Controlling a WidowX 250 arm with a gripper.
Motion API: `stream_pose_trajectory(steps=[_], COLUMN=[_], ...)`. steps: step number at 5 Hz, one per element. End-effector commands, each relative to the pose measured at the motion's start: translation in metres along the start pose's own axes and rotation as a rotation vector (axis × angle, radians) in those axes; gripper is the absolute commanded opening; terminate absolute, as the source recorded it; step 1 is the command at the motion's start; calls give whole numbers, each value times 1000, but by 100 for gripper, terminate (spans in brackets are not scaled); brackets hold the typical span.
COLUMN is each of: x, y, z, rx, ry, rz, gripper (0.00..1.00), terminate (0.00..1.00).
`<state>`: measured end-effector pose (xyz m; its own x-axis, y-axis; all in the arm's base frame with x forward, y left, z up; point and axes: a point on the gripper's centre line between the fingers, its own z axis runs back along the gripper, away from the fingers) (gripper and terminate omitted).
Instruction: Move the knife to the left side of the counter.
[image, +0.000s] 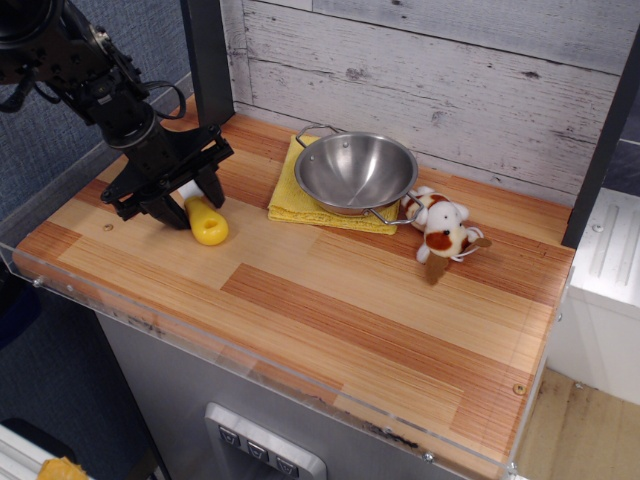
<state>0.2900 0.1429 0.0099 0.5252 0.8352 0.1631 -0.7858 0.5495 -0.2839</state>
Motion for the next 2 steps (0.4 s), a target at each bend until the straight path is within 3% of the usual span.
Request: stream_pose_trajectory(steps=[1,2], x=[-20,-27], y=[-4,-11], z=[20,32], rx=[-23,-39], ry=[-8,-21], rz=[18,17], gripper=[100,100], terminate=[0,0])
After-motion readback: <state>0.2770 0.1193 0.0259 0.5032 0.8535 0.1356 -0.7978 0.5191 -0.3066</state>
